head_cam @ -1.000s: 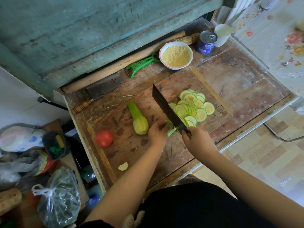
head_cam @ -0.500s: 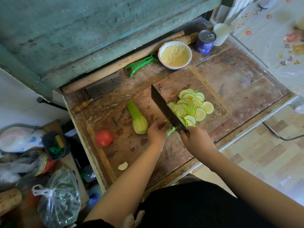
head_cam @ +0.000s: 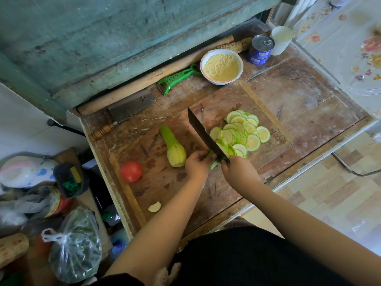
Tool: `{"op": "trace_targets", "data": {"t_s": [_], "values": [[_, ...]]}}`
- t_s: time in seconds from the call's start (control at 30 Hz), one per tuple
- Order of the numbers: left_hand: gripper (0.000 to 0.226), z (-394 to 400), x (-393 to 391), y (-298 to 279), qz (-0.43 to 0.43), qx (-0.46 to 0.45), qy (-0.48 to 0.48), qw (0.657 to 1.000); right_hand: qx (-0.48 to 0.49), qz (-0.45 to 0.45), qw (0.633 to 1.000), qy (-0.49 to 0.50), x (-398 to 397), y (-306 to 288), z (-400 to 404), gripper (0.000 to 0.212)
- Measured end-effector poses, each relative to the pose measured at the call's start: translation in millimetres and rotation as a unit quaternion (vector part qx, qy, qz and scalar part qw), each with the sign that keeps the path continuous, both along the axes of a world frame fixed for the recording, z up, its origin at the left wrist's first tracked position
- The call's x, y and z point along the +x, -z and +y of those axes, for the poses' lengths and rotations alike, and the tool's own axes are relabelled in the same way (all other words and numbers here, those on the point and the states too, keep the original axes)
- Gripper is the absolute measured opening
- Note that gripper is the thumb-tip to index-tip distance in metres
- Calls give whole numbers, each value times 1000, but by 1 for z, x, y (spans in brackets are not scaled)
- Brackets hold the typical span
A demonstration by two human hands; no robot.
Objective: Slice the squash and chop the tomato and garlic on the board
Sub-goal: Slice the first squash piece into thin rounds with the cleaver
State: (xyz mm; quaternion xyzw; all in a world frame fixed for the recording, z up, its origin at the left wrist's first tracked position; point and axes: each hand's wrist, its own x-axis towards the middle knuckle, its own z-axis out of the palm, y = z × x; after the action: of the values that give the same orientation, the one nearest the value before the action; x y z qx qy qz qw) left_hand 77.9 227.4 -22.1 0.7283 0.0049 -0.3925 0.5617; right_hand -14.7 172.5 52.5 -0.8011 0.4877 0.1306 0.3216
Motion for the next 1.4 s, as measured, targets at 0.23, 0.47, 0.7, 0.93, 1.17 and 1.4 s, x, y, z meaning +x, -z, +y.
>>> {"op": "trace_targets", "data": {"t_s": [0.23,0.47,0.7,0.93,1.17,1.4], "values": [[19,3,-1,3,-52,11,40,998,20,-16,1000,16,-2,0,-5,43],[17,3,-1,-1,-50,25,26,998,5,-28,999,22,-21,-12,-3,47],[17,4,0,-2,-44,23,31,998,-7,-45,999,21,-27,-19,2,47],[17,3,-2,-4,-21,14,9,1000,-1,-58,998,25,-26,-21,3,44],[21,2,-2,-2,-29,21,0,999,-2,-63,998,28,-27,-25,5,44],[17,2,-1,-3,-20,17,0,1000,12,-49,998,33,-23,-26,5,43]]}}
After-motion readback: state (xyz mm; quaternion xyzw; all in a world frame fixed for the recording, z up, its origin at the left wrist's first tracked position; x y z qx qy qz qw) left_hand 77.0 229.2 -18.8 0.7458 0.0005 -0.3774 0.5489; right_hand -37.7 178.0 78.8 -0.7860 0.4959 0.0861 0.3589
